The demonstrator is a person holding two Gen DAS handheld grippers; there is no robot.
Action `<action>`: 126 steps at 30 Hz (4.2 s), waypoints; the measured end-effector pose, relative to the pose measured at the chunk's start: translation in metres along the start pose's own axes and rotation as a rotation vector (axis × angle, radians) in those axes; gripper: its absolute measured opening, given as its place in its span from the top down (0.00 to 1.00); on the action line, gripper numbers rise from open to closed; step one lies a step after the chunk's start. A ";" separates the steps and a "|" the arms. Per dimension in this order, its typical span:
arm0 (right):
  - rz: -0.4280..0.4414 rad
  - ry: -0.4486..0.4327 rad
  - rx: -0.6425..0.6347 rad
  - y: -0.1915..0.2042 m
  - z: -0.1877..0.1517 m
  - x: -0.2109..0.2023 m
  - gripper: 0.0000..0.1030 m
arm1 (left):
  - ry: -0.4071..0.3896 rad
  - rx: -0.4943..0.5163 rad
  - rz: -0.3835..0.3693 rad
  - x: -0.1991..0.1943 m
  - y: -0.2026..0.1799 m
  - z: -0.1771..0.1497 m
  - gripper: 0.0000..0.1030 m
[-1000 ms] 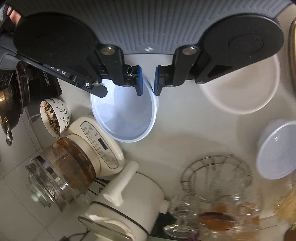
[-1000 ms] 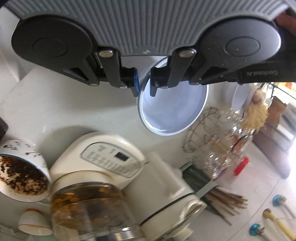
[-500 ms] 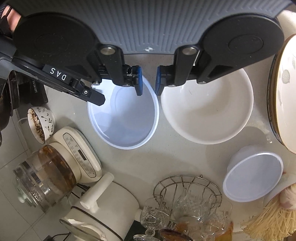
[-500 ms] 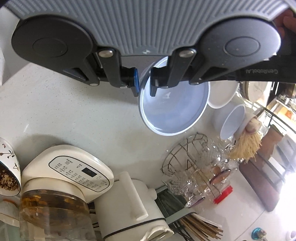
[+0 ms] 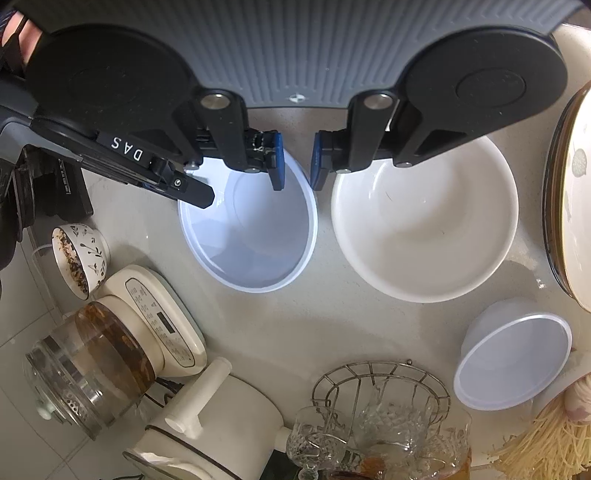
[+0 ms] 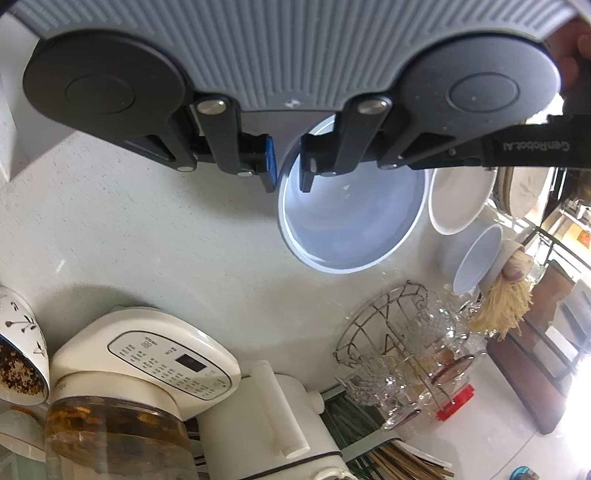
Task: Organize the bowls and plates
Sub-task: 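Carry the plastic bowl beside the white ceramic bowl and open the left gripper, then move the left gripper to the plastic bowl beside the noodle bowl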
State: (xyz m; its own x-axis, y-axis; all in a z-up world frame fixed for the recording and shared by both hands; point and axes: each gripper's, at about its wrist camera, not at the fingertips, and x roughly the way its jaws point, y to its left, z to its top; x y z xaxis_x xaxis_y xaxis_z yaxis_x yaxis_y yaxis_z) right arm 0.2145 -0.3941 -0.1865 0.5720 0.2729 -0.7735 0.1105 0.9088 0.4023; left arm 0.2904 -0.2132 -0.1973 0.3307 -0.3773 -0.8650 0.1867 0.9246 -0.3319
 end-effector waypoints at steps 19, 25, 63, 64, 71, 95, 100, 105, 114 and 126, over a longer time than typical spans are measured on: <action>-0.005 -0.109 -0.004 0.012 0.018 -0.050 0.64 | -0.084 0.046 -0.040 -0.069 -0.014 -0.001 0.55; 0.022 -0.193 0.002 0.033 0.028 -0.100 0.64 | -0.170 0.062 -0.026 -0.123 -0.012 -0.007 0.55; 0.131 -0.168 -0.248 0.123 -0.032 -0.146 0.64 | -0.305 -0.034 0.108 -0.209 0.030 -0.083 0.55; 0.136 -0.161 -0.247 0.124 -0.033 -0.144 0.64 | -0.300 -0.042 0.113 -0.209 0.032 -0.084 0.55; 0.156 -0.138 -0.255 0.128 -0.033 -0.136 0.64 | -0.282 -0.075 0.137 -0.207 0.044 -0.086 0.55; 0.106 -0.084 -0.224 0.163 0.006 -0.082 0.64 | -0.221 -0.096 0.097 -0.175 0.107 -0.010 0.52; 0.102 -0.084 -0.232 0.177 0.018 -0.068 0.44 | -0.208 -0.075 0.091 -0.165 0.130 0.013 0.45; 0.083 -0.068 -0.241 0.193 0.030 -0.050 0.33 | -0.201 -0.087 0.094 -0.158 0.160 0.035 0.36; 0.068 -0.032 -0.192 0.212 0.051 -0.012 0.20 | -0.181 -0.136 0.079 -0.138 0.211 0.059 0.36; 0.049 0.031 -0.117 0.225 0.069 0.049 0.29 | -0.132 -0.131 0.012 -0.099 0.253 0.089 0.36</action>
State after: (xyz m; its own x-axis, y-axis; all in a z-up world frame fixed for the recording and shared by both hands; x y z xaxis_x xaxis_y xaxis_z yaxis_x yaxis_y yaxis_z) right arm 0.3235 -0.1987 -0.0998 0.5490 0.3260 -0.7696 -0.0136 0.9242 0.3818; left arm 0.3874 0.0531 -0.1622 0.4519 -0.3616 -0.8155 0.0624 0.9247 -0.3754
